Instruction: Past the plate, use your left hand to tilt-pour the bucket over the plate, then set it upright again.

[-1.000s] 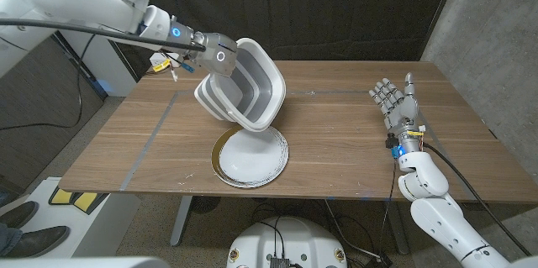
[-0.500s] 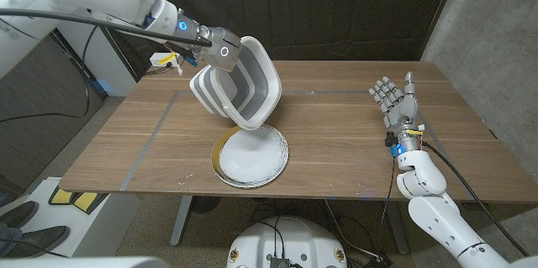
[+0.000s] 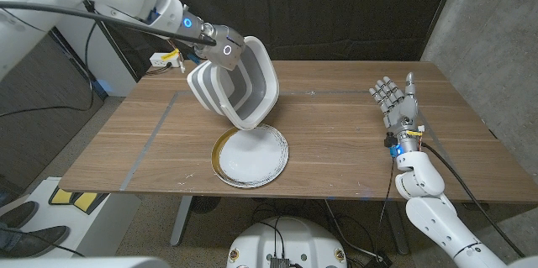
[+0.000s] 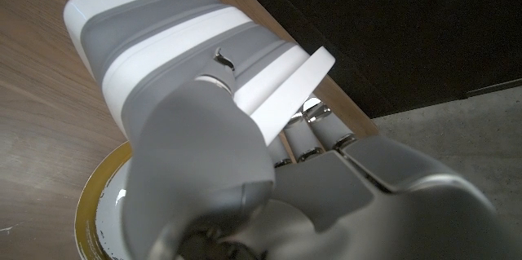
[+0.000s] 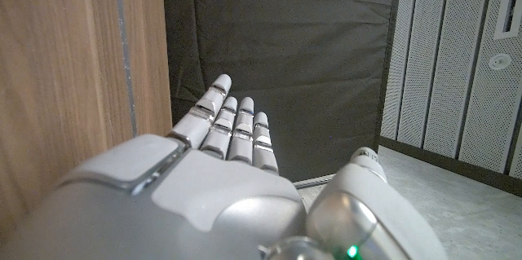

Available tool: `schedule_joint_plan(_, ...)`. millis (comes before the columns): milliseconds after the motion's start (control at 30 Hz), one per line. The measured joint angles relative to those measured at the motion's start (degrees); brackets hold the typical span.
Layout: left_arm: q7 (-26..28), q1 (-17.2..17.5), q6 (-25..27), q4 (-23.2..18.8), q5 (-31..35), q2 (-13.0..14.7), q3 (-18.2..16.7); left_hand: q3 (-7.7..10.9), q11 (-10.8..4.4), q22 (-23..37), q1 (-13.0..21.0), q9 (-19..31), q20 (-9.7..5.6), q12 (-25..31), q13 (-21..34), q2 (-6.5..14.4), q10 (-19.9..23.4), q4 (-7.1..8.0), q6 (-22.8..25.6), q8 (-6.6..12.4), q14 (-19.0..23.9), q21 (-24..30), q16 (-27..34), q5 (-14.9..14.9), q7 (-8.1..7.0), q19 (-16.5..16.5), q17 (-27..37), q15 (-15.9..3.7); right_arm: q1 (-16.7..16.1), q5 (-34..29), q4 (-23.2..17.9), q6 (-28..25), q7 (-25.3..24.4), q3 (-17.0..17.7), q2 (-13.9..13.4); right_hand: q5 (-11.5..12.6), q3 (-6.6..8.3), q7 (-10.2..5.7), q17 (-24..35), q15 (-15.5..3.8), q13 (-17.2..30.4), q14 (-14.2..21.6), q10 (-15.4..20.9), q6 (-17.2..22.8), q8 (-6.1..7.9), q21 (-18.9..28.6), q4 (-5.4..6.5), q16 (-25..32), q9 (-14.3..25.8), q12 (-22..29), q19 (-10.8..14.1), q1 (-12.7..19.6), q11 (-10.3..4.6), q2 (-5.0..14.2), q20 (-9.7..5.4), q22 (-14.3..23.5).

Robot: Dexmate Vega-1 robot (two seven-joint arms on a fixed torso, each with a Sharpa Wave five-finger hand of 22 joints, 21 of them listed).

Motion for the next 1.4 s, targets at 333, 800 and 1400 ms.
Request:
schedule_joint_plan(333,-1.5,-1.6,-1.8,-1.9,1.5,-1.0,1.1,0.22,-0.09,-0.3,0.1,0.0,0.0,0.0,-0.8,0.1,0.1,-0.22,0.0,0.04,0.0,0.2,0.3,-0.2,0.0,0.0,0.0,0.0,0.3,0.7,2.1,2.4,1.6,-0.1,1.0,0.0,-0.04,0.0,0.0,0.0,0.0,0.0,0.0,0.0,0.0,0.0,0.04,0.0,0.0,0.0,0.3,0.0,0.0,0.0,-0.32,0.0)
schedule_joint_plan(800,-3.3,-1.6,-1.9,-1.3,-0.2,-3.0,0.9,1.26,-0.07,-0.3,1.1,0.0,-0.2,0.0,-1.7,-0.4,1.4,-1.26,0.4,1.72,1.6,0.7,0.7,-0.4,-0.41,-0.2,0.0,-0.36,0.4,1.4,3.6,4.0,2.8,-0.1,1.5,0.0,-0.04,0.0,0.0,0.0,0.0,0.0,0.0,0.0,0.0,0.0,0.04,0.0,0.0,0.0,0.3,0.0,0.0,0.0,-0.32,0.0)
schedule_joint_plan(1400,9.9,6.9,13.1,1.7,1.9,2.4,-3.7,1.73,-0.29,-0.3,1.9,0.1,-0.2,0.2,-1.7,-0.7,2.2,-1.72,1.9,2.15,4.7,1.6,1.2,-0.7,-0.8,1.1,0.0,-1.15,-1.9,0.7,-4.4,-4.2,-2.9,1.7,-3.2,0.0,-0.04,0.0,0.0,0.0,0.0,0.0,0.0,0.0,0.0,0.0,0.04,0.0,0.0,0.0,0.3,0.0,0.0,0.0,-0.31,0.0)
